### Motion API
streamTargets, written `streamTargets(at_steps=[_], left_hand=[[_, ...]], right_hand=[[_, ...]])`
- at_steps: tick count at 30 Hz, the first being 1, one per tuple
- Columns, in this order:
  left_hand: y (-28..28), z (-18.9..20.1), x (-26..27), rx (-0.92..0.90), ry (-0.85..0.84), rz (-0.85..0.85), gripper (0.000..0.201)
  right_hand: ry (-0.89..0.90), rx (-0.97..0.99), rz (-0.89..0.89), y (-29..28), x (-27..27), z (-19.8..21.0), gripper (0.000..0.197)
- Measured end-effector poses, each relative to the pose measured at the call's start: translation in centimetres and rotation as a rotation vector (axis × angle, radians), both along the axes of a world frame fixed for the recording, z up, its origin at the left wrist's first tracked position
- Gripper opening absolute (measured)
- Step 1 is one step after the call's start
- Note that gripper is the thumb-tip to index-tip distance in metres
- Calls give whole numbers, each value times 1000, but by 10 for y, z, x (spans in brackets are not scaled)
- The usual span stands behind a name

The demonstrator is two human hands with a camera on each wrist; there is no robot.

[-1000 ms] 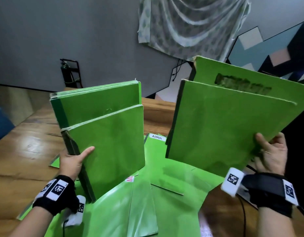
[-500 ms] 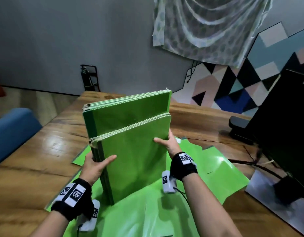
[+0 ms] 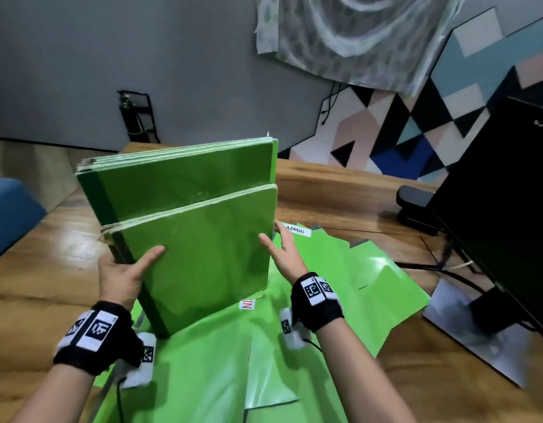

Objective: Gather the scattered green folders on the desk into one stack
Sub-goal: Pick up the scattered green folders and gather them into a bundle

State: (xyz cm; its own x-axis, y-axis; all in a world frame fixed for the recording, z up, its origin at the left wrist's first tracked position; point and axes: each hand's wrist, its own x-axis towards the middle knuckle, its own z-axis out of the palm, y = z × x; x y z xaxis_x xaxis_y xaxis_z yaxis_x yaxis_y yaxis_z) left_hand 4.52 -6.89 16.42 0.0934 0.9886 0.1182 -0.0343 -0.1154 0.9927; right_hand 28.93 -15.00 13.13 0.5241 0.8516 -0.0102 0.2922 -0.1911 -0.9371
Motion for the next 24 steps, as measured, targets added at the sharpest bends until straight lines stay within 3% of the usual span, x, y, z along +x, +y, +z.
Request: streamTargets(at_steps=[5,7,13,19,24], left_hand=[[1,-10,2,-49,-47,-9,14],[3,-11,2,-68,-61,-14,14],[11,-10,7,-27,-63,63,9],[17,-14,5,20,-81,91,20],[19,-19,5,62,-38,53,25]], right_hand=[[69,-629,-715,-68,70,-77,66],[119,-736,-822,-91,86,-91,71],[303,-669,-718,-83,111,-113,84],[278,-720,-613,-85,119,-105,106],[68,-877,-541,-83,122,-108,79]])
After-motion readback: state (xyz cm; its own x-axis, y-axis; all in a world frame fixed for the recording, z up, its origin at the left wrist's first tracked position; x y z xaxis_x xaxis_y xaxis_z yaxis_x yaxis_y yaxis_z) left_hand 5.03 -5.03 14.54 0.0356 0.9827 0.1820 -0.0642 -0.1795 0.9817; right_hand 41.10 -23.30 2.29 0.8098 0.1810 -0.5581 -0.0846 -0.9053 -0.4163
